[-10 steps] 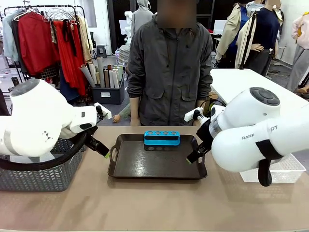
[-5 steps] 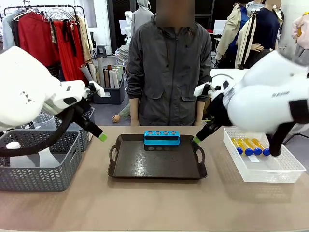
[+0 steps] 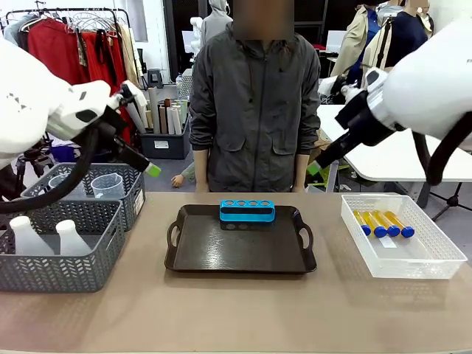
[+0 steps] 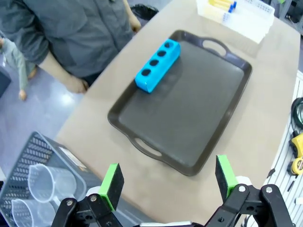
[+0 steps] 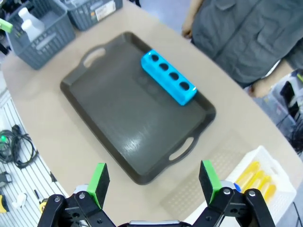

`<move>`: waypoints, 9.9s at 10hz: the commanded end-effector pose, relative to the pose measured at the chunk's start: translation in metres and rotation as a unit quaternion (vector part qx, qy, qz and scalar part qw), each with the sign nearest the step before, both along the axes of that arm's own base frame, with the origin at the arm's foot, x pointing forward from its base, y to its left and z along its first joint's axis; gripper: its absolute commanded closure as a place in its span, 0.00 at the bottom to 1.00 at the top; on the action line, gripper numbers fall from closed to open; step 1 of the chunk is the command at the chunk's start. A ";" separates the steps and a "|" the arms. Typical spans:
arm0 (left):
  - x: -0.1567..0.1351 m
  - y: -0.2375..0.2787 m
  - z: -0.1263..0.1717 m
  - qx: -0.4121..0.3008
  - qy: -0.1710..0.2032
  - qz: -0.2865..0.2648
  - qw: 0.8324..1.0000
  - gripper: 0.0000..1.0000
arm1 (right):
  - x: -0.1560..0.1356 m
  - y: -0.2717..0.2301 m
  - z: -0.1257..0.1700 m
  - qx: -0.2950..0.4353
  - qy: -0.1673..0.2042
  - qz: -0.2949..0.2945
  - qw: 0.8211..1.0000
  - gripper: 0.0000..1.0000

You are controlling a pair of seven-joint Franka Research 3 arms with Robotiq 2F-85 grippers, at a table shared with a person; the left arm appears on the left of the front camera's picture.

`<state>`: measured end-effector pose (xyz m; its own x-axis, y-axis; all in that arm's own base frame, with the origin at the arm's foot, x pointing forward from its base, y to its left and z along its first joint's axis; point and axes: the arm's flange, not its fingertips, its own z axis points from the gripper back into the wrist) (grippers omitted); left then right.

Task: Prepare the laboratory tools.
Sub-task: Pick up one Large Measuring Cup and place it on the Handle tray.

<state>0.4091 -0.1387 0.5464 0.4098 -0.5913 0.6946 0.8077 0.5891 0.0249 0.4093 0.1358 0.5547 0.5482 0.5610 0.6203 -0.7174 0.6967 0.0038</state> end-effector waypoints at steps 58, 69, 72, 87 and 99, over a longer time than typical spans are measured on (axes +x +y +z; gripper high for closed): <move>0.233 0.131 -0.112 0.158 0.301 0.321 0.884 1.00 | -0.002 -0.032 0.041 0.032 -0.034 -0.021 0.999 0.00; 0.095 0.013 0.149 0.191 0.095 0.113 0.970 1.00 | -0.002 -0.032 0.041 0.032 -0.034 -0.021 0.999 0.00; 0.078 -0.030 0.153 0.201 0.089 0.046 0.975 1.00 | -0.002 -0.032 0.041 0.032 -0.034 -0.021 0.999 0.00; 0.135 -0.125 0.036 0.160 0.258 -0.162 0.939 1.00 | -0.002 -0.032 0.041 0.032 -0.034 -0.021 0.999 0.00; 0.135 -0.119 0.046 0.157 0.245 -0.151 0.945 1.00 | -0.002 -0.032 0.041 0.032 -0.034 -0.021 0.999 0.00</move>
